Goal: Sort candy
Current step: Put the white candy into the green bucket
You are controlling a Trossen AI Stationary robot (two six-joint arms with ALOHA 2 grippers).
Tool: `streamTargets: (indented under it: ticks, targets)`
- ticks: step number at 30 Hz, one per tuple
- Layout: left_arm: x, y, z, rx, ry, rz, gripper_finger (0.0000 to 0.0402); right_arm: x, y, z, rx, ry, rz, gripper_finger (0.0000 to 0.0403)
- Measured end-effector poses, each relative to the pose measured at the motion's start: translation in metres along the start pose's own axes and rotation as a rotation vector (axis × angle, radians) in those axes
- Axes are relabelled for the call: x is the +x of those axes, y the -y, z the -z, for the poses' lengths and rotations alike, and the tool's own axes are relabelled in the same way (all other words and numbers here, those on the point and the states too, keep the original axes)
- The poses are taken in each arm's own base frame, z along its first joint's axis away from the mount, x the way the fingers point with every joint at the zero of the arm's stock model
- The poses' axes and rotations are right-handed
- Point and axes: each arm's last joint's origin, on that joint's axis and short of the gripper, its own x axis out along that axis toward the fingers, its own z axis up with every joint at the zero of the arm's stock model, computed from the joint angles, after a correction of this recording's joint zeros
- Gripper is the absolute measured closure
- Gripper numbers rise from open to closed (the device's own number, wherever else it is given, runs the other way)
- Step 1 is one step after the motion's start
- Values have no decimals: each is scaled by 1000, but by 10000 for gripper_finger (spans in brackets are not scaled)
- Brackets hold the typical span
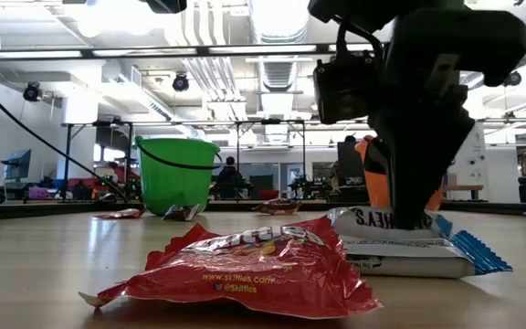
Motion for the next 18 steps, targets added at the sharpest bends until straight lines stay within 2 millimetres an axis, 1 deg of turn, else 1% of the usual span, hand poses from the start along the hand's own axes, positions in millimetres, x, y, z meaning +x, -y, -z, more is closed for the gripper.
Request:
streamTargets:
  ticks: [6,9,14,18]
  targets:
    - [0,0,0,0,0,0,274,0,1,1,-18,-19,0,380]
    - [0,0,0,0,0,0,274,-4,-1,1,-19,-11,-5,381]
    - [0,0,0,0,1,0,274,-20,-7,-7,-48,50,-17,381]
    - [0,0,-2,0,19,0,274,-41,-10,-17,-69,114,2,381]
